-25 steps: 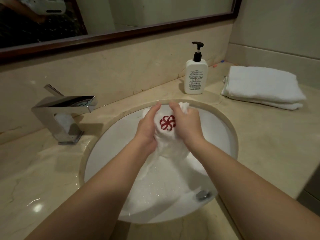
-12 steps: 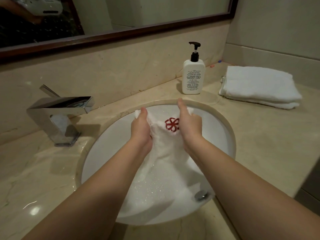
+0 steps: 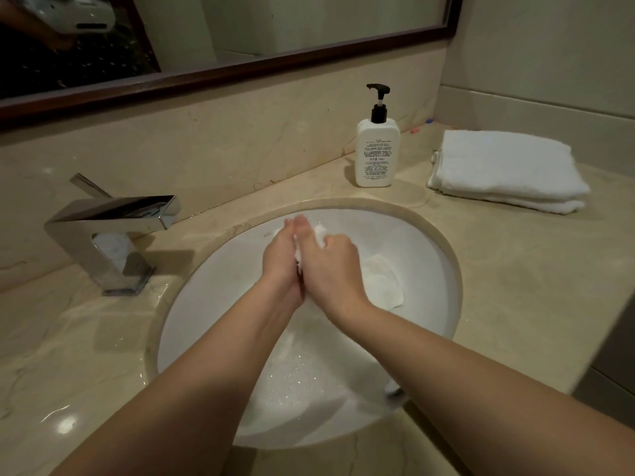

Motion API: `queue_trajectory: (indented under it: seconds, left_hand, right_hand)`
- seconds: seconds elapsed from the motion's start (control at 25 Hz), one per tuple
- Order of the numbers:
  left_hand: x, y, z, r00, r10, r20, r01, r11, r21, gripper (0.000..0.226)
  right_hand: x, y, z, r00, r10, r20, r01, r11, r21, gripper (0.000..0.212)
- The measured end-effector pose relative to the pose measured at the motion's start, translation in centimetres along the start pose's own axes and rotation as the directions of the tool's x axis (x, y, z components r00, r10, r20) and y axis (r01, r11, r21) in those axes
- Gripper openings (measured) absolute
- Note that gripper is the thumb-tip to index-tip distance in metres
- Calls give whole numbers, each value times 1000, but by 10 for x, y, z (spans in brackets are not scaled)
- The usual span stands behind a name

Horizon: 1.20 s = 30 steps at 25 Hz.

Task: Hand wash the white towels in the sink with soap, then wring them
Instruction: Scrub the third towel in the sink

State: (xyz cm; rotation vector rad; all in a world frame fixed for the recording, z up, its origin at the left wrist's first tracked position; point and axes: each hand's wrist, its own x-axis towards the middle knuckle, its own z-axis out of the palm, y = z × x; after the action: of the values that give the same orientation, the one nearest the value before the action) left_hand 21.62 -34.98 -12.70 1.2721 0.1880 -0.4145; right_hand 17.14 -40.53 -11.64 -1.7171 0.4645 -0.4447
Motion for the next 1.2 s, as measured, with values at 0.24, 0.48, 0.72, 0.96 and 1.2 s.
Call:
queue_trajectory:
  seconds: [0.24, 0.48, 0.72, 0.96, 1.2]
  left_hand:
    - [-8, -5, 9, 1000, 4, 22, -5, 999, 54, 38]
    - [-5, -8, 6, 1000, -12, 23, 10, 996, 89, 41]
    - [-11, -8, 8, 999, -17, 40, 15, 998, 59, 46]
    - [-9, -7, 4, 993, -94, 72, 95, 995, -20, 54]
    - [-2, -9, -1, 993, -109, 48, 109, 994, -1, 52]
  right_hand:
    - [11, 4, -11, 993, 72, -96, -73, 997, -2, 49]
    - [15, 2, -8, 980, 107, -166, -98, 993, 58, 48]
    - [18, 1, -9, 980, 81, -182, -77, 997, 31, 50]
    - [13, 1, -8, 989, 48, -136, -51, 998, -21, 56]
    - [8, 3, -1, 999, 28, -36, -30, 998, -52, 55]
